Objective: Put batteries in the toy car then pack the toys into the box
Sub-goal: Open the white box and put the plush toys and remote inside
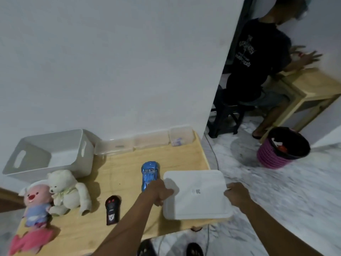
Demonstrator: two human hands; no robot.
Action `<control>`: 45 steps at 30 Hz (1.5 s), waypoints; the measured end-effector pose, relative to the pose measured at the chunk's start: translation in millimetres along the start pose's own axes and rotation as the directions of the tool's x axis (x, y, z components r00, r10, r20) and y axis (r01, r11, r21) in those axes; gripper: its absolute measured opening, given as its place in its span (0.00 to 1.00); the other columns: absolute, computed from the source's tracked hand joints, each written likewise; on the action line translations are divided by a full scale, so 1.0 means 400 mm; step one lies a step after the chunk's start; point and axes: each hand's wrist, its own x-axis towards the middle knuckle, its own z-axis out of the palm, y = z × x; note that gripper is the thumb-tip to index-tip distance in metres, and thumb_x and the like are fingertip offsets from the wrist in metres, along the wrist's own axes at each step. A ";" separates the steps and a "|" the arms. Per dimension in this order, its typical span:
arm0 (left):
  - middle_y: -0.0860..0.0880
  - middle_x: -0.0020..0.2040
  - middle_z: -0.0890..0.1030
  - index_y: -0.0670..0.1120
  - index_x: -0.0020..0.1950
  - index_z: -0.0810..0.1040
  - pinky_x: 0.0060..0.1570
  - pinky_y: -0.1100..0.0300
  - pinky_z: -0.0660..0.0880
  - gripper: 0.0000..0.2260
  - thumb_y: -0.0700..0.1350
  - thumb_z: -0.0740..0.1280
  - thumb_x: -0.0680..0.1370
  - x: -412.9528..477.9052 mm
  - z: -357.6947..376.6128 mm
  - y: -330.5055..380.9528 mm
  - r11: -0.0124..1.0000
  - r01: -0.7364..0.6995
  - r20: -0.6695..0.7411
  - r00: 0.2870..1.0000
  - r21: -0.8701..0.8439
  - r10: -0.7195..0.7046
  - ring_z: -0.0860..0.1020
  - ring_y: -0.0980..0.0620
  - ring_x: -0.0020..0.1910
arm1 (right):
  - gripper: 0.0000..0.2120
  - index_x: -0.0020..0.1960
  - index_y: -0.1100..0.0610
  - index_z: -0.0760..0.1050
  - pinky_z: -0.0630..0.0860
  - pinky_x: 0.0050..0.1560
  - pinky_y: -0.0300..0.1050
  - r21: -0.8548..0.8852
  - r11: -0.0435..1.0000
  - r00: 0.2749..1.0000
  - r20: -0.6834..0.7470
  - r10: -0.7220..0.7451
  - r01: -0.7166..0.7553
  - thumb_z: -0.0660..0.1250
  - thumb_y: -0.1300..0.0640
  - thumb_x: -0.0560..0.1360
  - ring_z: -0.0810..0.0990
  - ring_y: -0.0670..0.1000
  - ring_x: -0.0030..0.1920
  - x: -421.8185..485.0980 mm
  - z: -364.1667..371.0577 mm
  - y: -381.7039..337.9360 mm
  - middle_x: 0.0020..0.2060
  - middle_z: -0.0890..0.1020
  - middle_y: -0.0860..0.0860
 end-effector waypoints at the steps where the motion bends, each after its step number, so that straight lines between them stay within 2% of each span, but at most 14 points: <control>1: 0.40 0.46 0.80 0.41 0.46 0.73 0.41 0.54 0.82 0.16 0.53 0.67 0.81 -0.001 0.021 0.005 1.000 0.016 -0.013 1.000 0.007 -0.016 0.82 0.43 0.39 | 0.08 0.46 0.67 0.82 0.74 0.37 0.48 -0.009 1.000 1.000 0.016 -0.009 0.009 0.67 0.63 0.72 0.82 0.61 0.43 0.009 0.001 0.017 0.44 0.84 0.63; 3: 0.40 0.44 0.81 0.41 0.44 0.73 0.49 0.53 0.83 0.17 0.55 0.67 0.81 0.000 0.054 0.007 0.998 0.033 -0.045 0.999 0.050 -0.031 0.83 0.43 0.40 | 0.08 0.47 0.64 0.82 0.70 0.36 0.45 -0.005 1.000 0.998 0.047 -0.029 0.029 0.66 0.62 0.74 0.80 0.58 0.41 0.013 0.002 0.034 0.44 0.83 0.61; 5: 0.41 0.44 0.82 0.39 0.51 0.77 0.52 0.52 0.84 0.19 0.56 0.67 0.80 0.003 0.079 0.002 0.996 0.039 -0.076 0.997 0.076 -0.033 0.84 0.43 0.42 | 0.09 0.52 0.59 0.83 0.69 0.40 0.42 0.009 0.999 0.995 0.089 -0.045 0.044 0.66 0.60 0.76 0.78 0.56 0.43 0.019 0.008 0.044 0.46 0.82 0.57; 10: 0.39 0.56 0.84 0.36 0.61 0.79 0.52 0.54 0.81 0.24 0.57 0.65 0.81 0.001 0.115 -0.014 0.994 0.039 -0.109 0.994 0.100 -0.028 0.84 0.42 0.52 | 0.20 0.70 0.57 0.75 0.72 0.53 0.43 0.016 0.997 0.988 0.138 -0.074 0.073 0.66 0.56 0.79 0.78 0.58 0.63 0.029 0.023 0.051 0.67 0.78 0.56; 14: 0.41 0.53 0.84 0.38 0.61 0.77 0.49 0.54 0.81 0.22 0.57 0.66 0.81 -0.005 0.119 -0.028 0.998 0.036 -0.132 0.991 0.043 -0.030 0.85 0.43 0.50 | 0.23 0.73 0.56 0.71 0.72 0.63 0.45 0.001 0.998 0.991 0.118 -0.068 0.068 0.66 0.53 0.79 0.74 0.58 0.68 0.026 0.028 0.056 0.71 0.74 0.56; 17: 0.43 0.47 0.84 0.42 0.56 0.78 0.48 0.51 0.82 0.16 0.55 0.67 0.81 -0.025 0.091 -0.033 1.000 -0.012 -0.169 0.986 0.015 0.014 0.84 0.45 0.43 | 0.19 0.66 0.53 0.72 0.74 0.61 0.48 -0.037 0.991 0.992 0.019 -0.127 0.127 0.66 0.52 0.77 0.76 0.59 0.65 0.020 0.028 0.022 0.68 0.75 0.58; 19: 0.44 0.46 0.83 0.43 0.54 0.80 0.44 0.51 0.81 0.14 0.54 0.68 0.80 -0.047 0.046 -0.041 0.997 -0.050 -0.247 0.968 -0.058 0.034 0.82 0.46 0.41 | 0.22 0.69 0.52 0.72 0.76 0.61 0.50 -0.041 0.976 0.976 -0.038 -0.216 0.215 0.67 0.52 0.76 0.77 0.59 0.63 0.010 0.030 -0.045 0.66 0.76 0.57; 22: 0.45 0.55 0.84 0.48 0.61 0.81 0.49 0.55 0.79 0.16 0.56 0.71 0.78 -0.097 -0.057 -0.076 0.981 -0.084 -0.412 0.911 -0.174 0.005 0.83 0.45 0.53 | 0.19 0.67 0.50 0.74 0.77 0.57 0.49 -0.028 0.920 0.919 -0.050 -0.392 0.391 0.67 0.54 0.77 0.78 0.55 0.60 -0.027 0.049 -0.203 0.63 0.77 0.53; 26: 0.53 0.46 0.84 0.50 0.59 0.81 0.53 0.60 0.75 0.13 0.55 0.71 0.79 -0.187 -0.216 -0.184 0.971 -0.106 -0.626 0.778 -0.212 -0.052 0.82 0.50 0.52 | 0.15 0.63 0.49 0.76 0.75 0.53 0.44 0.013 0.799 0.799 0.012 -0.602 0.602 0.68 0.55 0.77 0.78 0.52 0.58 -0.118 0.132 -0.441 0.57 0.81 0.49; 28: 0.50 0.51 0.85 0.48 0.60 0.81 0.53 0.60 0.72 0.13 0.53 0.71 0.79 -0.225 -0.281 -0.275 0.968 -0.080 -0.686 0.720 -0.238 -0.110 0.82 0.48 0.56 | 0.14 0.62 0.48 0.76 0.76 0.52 0.45 0.039 0.735 0.733 0.054 -0.678 0.677 0.68 0.55 0.76 0.79 0.51 0.56 -0.182 0.196 -0.552 0.53 0.80 0.47; 32: 0.48 0.54 0.85 0.49 0.60 0.81 0.56 0.55 0.77 0.15 0.53 0.72 0.76 -0.275 -0.366 -0.499 0.939 -0.038 -0.736 0.632 -0.341 -0.241 0.82 0.46 0.57 | 0.16 0.62 0.46 0.75 0.77 0.54 0.46 0.082 0.661 0.642 0.175 -0.747 0.746 0.70 0.51 0.75 0.79 0.52 0.56 -0.302 0.368 -0.725 0.51 0.78 0.45; 36: 0.46 0.54 0.84 0.47 0.61 0.78 0.54 0.53 0.77 0.16 0.48 0.73 0.74 -0.288 -0.423 -0.696 0.911 -0.056 -0.785 0.531 -0.408 -0.319 0.81 0.43 0.57 | 0.25 0.68 0.48 0.71 0.78 0.53 0.47 0.043 0.676 0.636 0.300 -0.711 0.735 0.72 0.46 0.73 0.78 0.53 0.58 -0.388 0.557 -0.827 0.56 0.77 0.48; 41: 0.40 0.65 0.74 0.49 0.72 0.68 0.60 0.46 0.76 0.33 0.56 0.75 0.72 -0.237 -0.477 -0.889 0.895 0.057 -0.658 0.657 -0.442 -0.367 0.76 0.36 0.63 | 0.41 0.73 0.47 0.63 0.76 0.59 0.53 -0.023 0.743 0.710 0.316 -0.629 0.669 0.75 0.39 0.65 0.74 0.57 0.65 -0.447 0.758 -0.884 0.65 0.74 0.51; 45: 0.38 0.69 0.72 0.49 0.79 0.60 0.65 0.44 0.73 0.44 0.60 0.68 0.66 -0.187 -0.497 -0.967 0.899 0.046 -0.549 0.778 -0.435 -0.306 0.73 0.35 0.67 | 0.48 0.75 0.48 0.61 0.75 0.62 0.56 -0.029 0.814 0.797 0.227 -0.560 0.580 0.76 0.37 0.61 0.71 0.60 0.68 -0.474 0.873 -0.908 0.68 0.70 0.53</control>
